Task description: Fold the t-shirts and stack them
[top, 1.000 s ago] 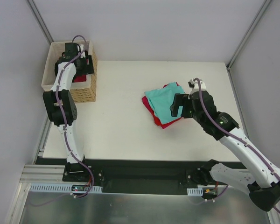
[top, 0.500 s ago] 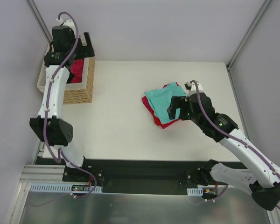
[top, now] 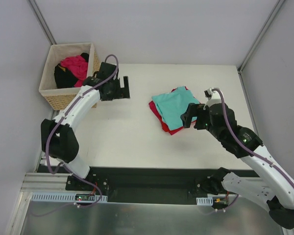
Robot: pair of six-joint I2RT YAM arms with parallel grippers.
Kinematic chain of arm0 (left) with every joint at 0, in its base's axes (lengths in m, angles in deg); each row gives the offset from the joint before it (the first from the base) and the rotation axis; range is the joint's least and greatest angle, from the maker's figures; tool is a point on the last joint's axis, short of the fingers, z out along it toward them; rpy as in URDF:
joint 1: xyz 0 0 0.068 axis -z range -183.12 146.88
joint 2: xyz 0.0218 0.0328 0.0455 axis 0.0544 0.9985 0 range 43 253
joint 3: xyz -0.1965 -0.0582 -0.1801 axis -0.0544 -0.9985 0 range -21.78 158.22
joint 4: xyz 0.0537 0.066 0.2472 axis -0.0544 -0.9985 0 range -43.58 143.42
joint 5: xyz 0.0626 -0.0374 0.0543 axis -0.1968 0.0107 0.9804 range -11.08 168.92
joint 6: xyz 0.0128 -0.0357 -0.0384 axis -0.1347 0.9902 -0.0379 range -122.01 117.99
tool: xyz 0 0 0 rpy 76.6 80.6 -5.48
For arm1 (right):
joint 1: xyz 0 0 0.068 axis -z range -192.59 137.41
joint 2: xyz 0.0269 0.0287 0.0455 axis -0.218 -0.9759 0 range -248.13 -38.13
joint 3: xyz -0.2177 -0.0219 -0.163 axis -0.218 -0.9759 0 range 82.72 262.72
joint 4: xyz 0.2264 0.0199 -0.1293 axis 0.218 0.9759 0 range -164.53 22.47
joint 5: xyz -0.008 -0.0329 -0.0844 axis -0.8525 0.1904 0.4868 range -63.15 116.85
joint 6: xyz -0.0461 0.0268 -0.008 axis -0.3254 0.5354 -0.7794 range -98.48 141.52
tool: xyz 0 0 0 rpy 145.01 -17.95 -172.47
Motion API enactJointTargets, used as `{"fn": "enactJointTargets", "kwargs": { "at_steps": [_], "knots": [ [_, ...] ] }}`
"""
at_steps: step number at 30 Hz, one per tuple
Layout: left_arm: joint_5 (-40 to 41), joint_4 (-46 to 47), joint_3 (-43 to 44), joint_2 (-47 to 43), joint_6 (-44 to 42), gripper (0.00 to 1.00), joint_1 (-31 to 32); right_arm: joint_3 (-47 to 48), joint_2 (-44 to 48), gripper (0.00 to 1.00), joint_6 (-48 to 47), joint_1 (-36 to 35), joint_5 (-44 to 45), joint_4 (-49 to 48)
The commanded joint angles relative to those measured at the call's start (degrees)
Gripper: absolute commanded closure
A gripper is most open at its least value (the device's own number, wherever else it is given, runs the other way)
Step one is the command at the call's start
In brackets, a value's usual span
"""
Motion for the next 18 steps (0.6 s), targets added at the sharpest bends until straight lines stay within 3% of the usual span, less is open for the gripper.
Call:
{"fn": "enactJointTargets", "kwargs": {
  "at_steps": [1,8,18],
  "knots": [
    [1.8,-1.0,-2.6,3.3,2.9,0.01,-0.1,0.5,0.6,0.04,1.3,-0.5,1.4,0.4],
    [7.2,-0.6,-4.1,7.3,6.1,0.01,-0.9,0.0,0.1,0.04,0.5,-0.7,2.6,0.3],
    [11.7,-1.1,-6.2,9.1,13.0,0.01,-7.1,-1.3,-0.8,0.04,-0.1,-0.7,2.7,-0.6]
  ]
}}
